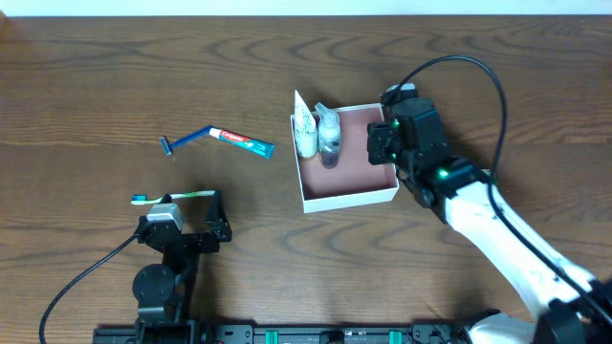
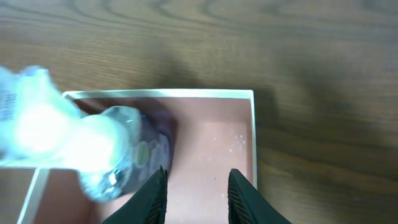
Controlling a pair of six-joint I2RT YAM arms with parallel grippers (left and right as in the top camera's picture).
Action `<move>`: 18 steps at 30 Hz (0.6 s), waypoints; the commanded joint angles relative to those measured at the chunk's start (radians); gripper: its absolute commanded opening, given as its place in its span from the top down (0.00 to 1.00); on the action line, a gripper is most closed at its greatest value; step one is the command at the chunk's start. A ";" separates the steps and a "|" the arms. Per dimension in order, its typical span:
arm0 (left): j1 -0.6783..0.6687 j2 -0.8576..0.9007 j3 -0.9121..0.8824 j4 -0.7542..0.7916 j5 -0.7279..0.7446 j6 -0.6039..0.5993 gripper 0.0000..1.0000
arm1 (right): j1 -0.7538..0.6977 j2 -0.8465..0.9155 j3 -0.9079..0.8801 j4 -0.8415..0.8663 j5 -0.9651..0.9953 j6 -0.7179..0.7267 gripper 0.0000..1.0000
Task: Pack container
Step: 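Raise the right gripper out of the box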
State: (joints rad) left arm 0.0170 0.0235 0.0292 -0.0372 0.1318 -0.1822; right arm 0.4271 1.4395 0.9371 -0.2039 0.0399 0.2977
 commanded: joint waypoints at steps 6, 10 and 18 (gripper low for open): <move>0.004 0.000 -0.025 -0.021 0.014 0.013 0.02 | -0.055 0.006 0.016 -0.193 0.016 0.002 0.82; 0.004 0.000 -0.025 -0.021 0.014 0.013 0.02 | -0.060 0.034 0.016 -0.239 0.009 0.012 0.83; 0.004 0.000 -0.025 -0.021 0.014 0.013 0.02 | -0.060 0.047 0.016 -0.275 -0.004 0.013 0.87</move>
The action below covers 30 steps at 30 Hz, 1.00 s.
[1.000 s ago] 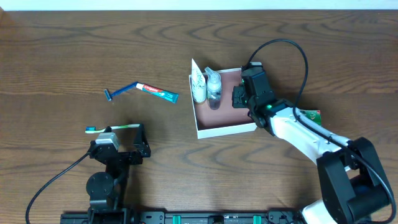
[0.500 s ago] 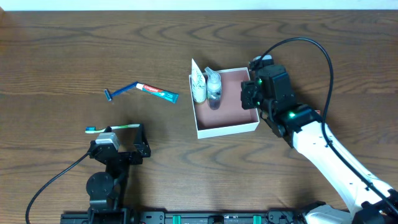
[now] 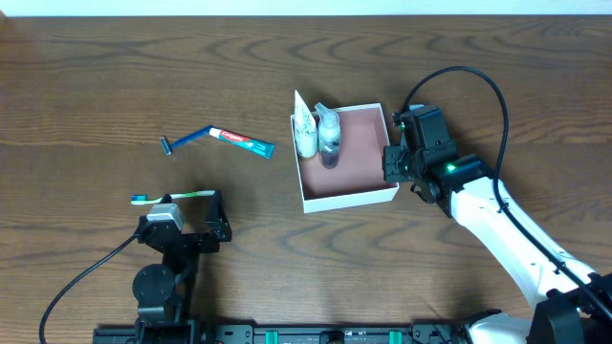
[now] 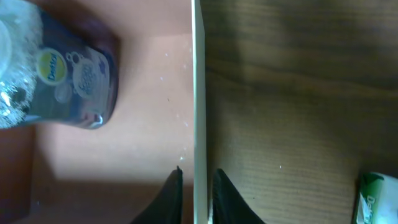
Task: Pack container
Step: 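Raise the right gripper out of the box, then move the right gripper right toward the green Dettol soap box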
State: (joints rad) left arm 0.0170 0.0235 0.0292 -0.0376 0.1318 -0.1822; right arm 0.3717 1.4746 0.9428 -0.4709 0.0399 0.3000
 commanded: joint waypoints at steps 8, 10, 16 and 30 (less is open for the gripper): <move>0.004 0.000 -0.025 -0.020 0.014 0.013 0.02 | -0.004 0.059 0.010 -0.034 -0.034 0.021 0.99; 0.004 0.000 -0.025 -0.020 0.014 0.013 0.02 | -0.004 0.059 0.010 -0.034 -0.038 0.022 0.99; 0.004 0.000 -0.025 -0.020 0.014 0.013 0.02 | -0.004 0.059 0.010 -0.046 -0.037 0.068 0.99; 0.004 0.000 -0.025 -0.020 0.014 0.013 0.02 | -0.004 0.059 0.010 -0.111 0.018 0.275 0.99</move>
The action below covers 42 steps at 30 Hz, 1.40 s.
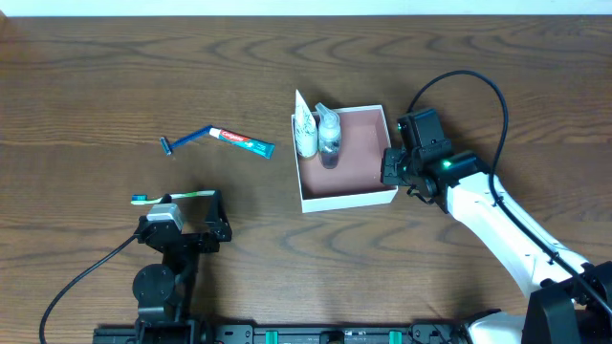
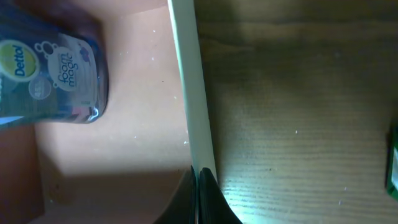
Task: Pack container
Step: 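Move the right gripper right toward the green Dettol soap box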
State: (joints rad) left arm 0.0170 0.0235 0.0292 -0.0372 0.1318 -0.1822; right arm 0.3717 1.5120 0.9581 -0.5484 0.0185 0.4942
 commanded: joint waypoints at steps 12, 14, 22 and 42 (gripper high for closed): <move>0.004 0.000 -0.025 -0.021 0.014 0.013 0.02 | 0.019 0.022 -0.006 -0.022 0.056 0.135 0.99; 0.004 0.000 -0.025 -0.021 0.014 0.013 0.02 | 0.019 0.022 -0.006 0.000 0.056 0.102 0.89; 0.004 0.000 -0.025 -0.021 0.014 0.013 0.02 | 0.008 -0.035 0.095 -0.011 0.004 -0.016 0.68; 0.004 0.000 -0.025 -0.021 0.014 0.013 0.02 | -0.477 -0.168 0.084 -0.357 0.008 0.120 0.14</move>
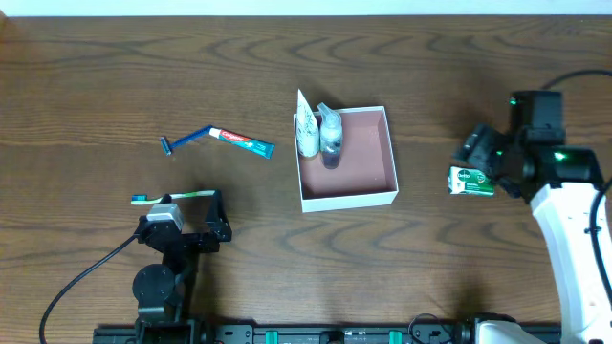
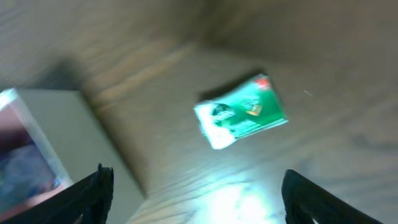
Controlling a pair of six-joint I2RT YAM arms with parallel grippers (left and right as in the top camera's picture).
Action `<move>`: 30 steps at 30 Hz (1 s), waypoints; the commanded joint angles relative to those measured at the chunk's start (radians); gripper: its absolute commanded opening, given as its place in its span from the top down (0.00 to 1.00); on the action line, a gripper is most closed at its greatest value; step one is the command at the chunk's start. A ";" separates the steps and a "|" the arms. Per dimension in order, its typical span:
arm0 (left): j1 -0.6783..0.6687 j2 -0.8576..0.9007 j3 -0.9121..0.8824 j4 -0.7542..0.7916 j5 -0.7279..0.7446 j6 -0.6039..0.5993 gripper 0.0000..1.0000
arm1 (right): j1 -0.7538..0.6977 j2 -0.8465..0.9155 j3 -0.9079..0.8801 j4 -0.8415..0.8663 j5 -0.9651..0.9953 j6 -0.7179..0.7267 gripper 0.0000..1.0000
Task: Pack container
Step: 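Move the right gripper right toward the green Dettol soap box, then lower the right gripper and grasp the Dettol soap box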
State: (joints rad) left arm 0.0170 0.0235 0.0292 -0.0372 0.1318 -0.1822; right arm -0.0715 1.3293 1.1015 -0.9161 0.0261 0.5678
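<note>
The white box point(image 1: 348, 198) with a pink floor stands mid-table, holding a white tube point(image 1: 305, 129) and a clear foam bottle point(image 1: 330, 139) at its left end. A green soap bar point(image 1: 471, 181) lies on the table to the box's right, also seen as the green soap bar point(image 2: 241, 112) in the blurred right wrist view. My right gripper point(image 2: 196, 199) hangs open above and just right of the soap, nothing between its fingers. A toothpaste tube point(image 1: 243, 141), a blue razor point(image 1: 185, 140) and a green toothbrush point(image 1: 172, 197) lie at the left. My left gripper point(image 1: 208, 229) rests near the front edge; its state is unclear.
The box's wall point(image 2: 46, 143) shows at the left of the right wrist view. The right arm's black cable point(image 1: 583, 75) loops at the far right edge. Bare wood surrounds the soap and lies between the box and the left-hand items.
My right gripper was shut on the box's right wall; now it is open, off the box and over the green soap to the right. The box sits where it was.
My right gripper first hovered over the box's right part with fingers slightly apart. It then straddled the right wall and was shut on that wall. The box ended slightly shifted, uncovering the soap, and the gripper now stands open above that soap.
</note>
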 commanded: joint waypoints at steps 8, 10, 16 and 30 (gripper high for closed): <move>0.004 0.000 -0.025 -0.021 0.014 0.013 0.02 | -0.087 0.014 -0.256 0.142 0.000 0.251 0.15; 0.004 0.000 -0.025 -0.021 0.014 0.013 0.02 | -0.086 0.014 -0.306 0.193 0.000 0.315 0.16; 0.004 0.000 -0.025 -0.021 0.014 0.013 0.02 | -0.086 0.014 -0.455 0.444 0.000 0.405 0.15; 0.004 0.000 -0.025 -0.021 0.014 0.013 0.02 | -0.084 0.065 -0.561 0.833 0.029 0.409 0.16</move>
State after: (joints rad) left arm 0.0170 0.0235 0.0292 -0.0372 0.1318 -0.1822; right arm -0.1505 1.3617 0.5484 -0.0982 0.0303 0.9611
